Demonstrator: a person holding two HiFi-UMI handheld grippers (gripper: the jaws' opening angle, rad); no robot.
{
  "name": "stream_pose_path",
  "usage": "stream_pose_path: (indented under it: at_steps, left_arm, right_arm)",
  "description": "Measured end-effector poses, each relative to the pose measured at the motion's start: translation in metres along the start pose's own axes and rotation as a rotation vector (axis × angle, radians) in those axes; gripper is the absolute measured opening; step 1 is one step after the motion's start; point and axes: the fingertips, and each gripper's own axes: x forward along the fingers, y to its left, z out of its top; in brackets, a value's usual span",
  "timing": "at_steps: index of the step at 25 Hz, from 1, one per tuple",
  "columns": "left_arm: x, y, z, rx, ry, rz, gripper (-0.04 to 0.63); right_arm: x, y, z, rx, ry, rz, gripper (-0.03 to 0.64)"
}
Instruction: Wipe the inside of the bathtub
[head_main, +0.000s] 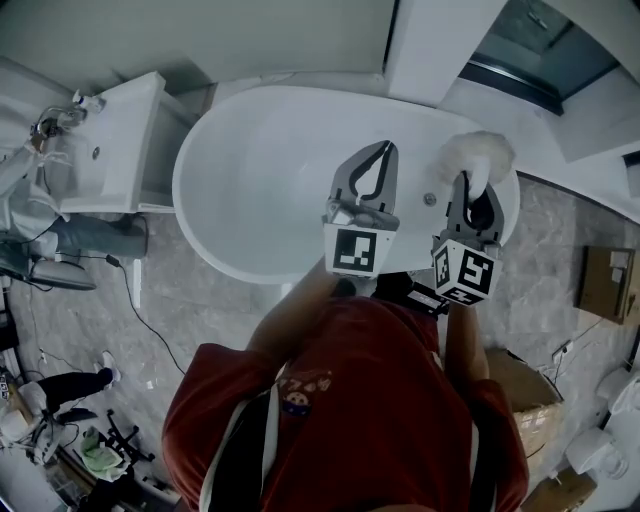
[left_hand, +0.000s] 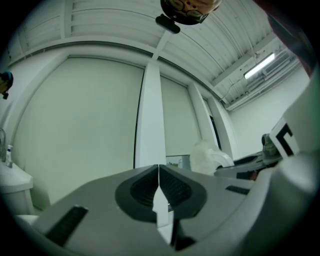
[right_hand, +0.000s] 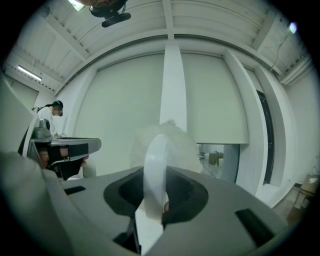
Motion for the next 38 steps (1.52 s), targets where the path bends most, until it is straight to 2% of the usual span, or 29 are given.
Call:
stream_pose_path:
  at_steps: [3,13,18,21,25,30,36,38]
  left_arm:
    - [0.021,-0.013,-0.003,-0.003,-0.007,0.011,0.015]
    - [0.114,-0.071,-0.024,0.056,0.021,0.042,0.015]
    - [0.150,-0.092,-0.051,0.006,0.055,0.074,0.015]
    - [0.174,-0.110,-0.079,0.031,0.085,0.082,0.015]
    - [0.191,-0.133,-0.119,0.054,0.107,0.093,0.015]
    - [0.192,-0.150,-0.185,0.021,0.160,0.107,0.015]
    - [0.200,-0.157,-0.281,0.079,0.214,0.071,0.015]
    - [0.201,-0.152,-0.311,0.071,0.226,0.063,0.015]
  right_arm:
    - [0.015,-0.024,-0.004,0.005,0.006,0.018,0.094]
    - [0.067,-0.119,-0.024,0.021,0.014,0.069,0.094]
    - [0.089,-0.154,-0.045,0.014,0.038,0.089,0.094]
    - [0.100,-0.176,-0.066,0.010,0.049,0.119,0.094]
    - [0.114,-0.196,-0.109,0.008,0.077,0.154,0.094]
    - [0.133,-0.198,-0.179,0.007,0.114,0.189,0.094]
    - [0.166,-0.205,-0.289,0.033,0.178,0.142,0.094]
    - [0.175,-0.200,-0.321,0.028,0.190,0.128,0.094]
